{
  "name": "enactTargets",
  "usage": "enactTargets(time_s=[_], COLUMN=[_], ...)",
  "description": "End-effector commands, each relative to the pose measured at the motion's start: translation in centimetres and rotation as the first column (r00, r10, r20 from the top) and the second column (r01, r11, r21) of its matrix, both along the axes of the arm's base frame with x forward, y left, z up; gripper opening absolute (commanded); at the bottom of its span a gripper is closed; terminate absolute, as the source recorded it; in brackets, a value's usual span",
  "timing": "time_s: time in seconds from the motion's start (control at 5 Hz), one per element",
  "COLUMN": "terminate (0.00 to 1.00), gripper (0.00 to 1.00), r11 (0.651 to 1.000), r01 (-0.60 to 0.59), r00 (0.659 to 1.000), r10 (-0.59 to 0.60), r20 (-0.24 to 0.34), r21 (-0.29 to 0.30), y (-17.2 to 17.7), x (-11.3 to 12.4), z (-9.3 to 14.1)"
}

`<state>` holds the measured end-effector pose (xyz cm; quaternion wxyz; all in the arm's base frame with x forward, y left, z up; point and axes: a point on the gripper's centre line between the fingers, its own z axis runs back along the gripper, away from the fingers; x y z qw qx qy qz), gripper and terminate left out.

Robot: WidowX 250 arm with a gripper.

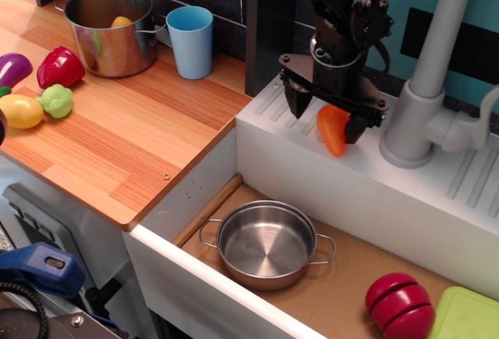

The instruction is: Put carrot in pot or pan

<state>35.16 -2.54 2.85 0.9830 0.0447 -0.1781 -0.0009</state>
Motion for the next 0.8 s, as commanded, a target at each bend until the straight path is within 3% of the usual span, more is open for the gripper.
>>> enactTargets(time_s=[0.0,0.4,0.6], terminate=[0.0,0.0,0.0], gripper=[1.0,1.0,0.0], r11=[1.0,0.996,0.997], r01=[0.006,0.002,-0.013], r00=[0.999,0.999,0.999], r10=[-0.005,0.002,0.016], r20=[0.052,0.043,0.044], r21=[-0.03,-0.084,-0.075], y=[-0.2,0.1,0.0], x=[1.2,1.8,1.6], z=[0.3,-1.5,-1.8])
